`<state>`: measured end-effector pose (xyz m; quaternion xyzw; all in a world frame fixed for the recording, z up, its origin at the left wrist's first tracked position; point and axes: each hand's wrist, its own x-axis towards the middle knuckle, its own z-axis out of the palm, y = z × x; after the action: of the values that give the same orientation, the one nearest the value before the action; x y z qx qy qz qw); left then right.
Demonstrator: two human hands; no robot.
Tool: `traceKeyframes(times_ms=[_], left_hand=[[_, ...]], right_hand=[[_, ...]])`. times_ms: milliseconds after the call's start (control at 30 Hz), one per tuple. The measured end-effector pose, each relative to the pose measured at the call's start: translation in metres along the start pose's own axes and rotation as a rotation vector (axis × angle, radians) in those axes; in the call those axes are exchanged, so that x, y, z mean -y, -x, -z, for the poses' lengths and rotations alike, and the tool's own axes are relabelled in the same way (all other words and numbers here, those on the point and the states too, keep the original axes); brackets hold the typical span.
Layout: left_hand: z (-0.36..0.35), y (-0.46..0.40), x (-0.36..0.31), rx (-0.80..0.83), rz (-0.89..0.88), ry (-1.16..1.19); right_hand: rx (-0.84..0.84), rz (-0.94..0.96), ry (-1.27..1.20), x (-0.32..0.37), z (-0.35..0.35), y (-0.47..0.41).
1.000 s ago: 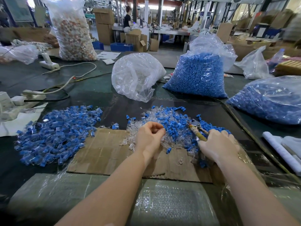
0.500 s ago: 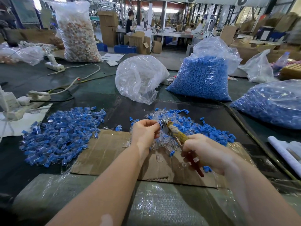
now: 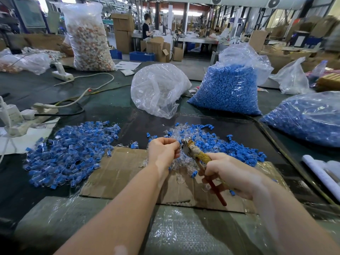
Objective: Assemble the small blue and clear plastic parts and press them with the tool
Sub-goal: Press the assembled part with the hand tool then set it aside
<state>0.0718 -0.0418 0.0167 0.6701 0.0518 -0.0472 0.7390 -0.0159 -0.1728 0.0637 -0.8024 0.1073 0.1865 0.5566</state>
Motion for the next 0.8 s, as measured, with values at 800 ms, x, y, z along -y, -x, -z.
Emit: traceKeyframes(times_ms=[800], left_hand=[[-0.004, -0.003, 0.011, 0.013, 0.079, 0.080]], right_hand=[[-0.054, 0.038, 0.204, -0.003, -0.002, 0.002]])
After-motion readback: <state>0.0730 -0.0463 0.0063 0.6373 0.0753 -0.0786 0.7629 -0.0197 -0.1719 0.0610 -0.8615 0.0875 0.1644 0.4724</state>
